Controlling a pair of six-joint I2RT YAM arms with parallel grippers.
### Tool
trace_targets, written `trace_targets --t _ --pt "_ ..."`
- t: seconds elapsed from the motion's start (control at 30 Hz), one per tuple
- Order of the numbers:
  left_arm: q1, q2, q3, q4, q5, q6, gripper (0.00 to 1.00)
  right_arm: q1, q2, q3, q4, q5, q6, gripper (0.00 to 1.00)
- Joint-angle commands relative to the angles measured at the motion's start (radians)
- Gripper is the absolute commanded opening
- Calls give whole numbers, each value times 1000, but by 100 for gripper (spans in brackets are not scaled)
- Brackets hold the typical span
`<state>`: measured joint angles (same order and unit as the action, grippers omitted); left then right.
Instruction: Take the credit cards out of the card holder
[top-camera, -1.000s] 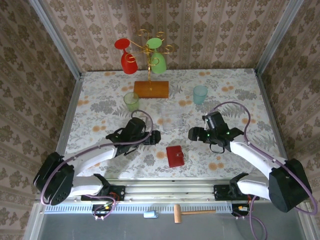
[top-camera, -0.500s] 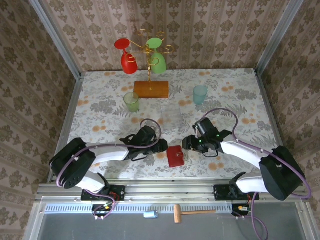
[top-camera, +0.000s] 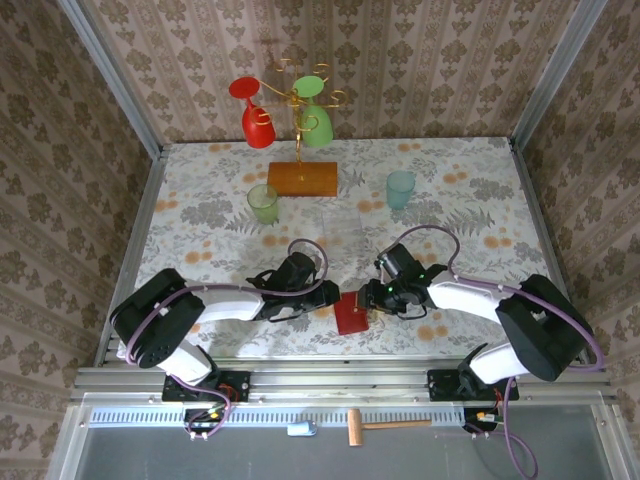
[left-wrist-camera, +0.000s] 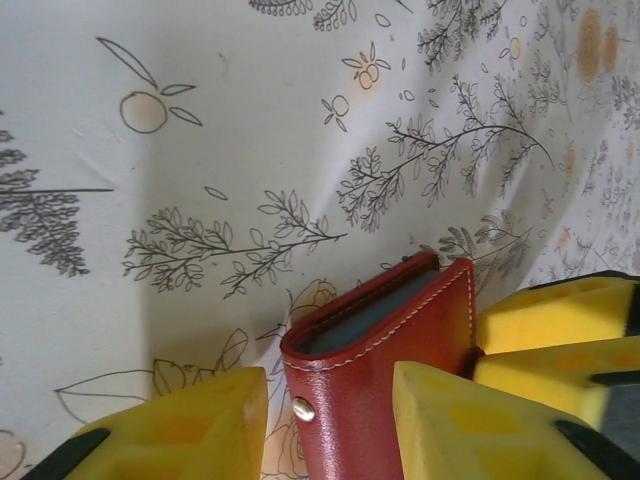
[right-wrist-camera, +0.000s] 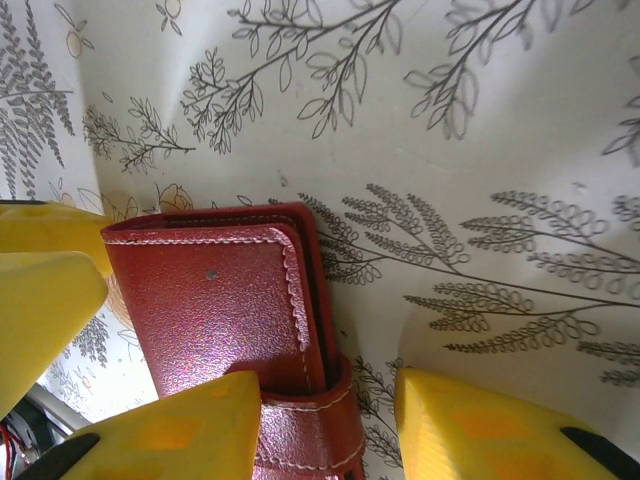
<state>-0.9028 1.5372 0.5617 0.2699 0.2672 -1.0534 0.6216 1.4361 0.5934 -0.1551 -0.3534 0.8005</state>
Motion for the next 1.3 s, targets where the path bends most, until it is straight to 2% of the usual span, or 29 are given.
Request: trace_targets --t 0.0,0.13,0.33,0.53,0.77,1.0,1.13,1.27 --pt "-6 4 9 29 33 -20 37 15 15 -13 41 -34 42 39" --pt "0 11 17 33 42 -20 36 20 27 -14 73 -42 72 38" --pt "69 5 -39 121 74 -62 34 30 56 5 112 -50 106 36" --pt "101 4 -36 121 102 -50 33 42 99 36 139 -48 123 35" --pt "156 -8 -42 100 126 -27 32 52 141 73 170 -40 148 32" --pt "197 -80 -33 -21 117 31 32 61 169 98 187 -18 173 29" --pt "200 -123 -28 -85 107 50 32 66 150 113 125 14 159 29" --pt "199 -155 -38 -106 109 41 32 75 98 145 -21 86 93 31"
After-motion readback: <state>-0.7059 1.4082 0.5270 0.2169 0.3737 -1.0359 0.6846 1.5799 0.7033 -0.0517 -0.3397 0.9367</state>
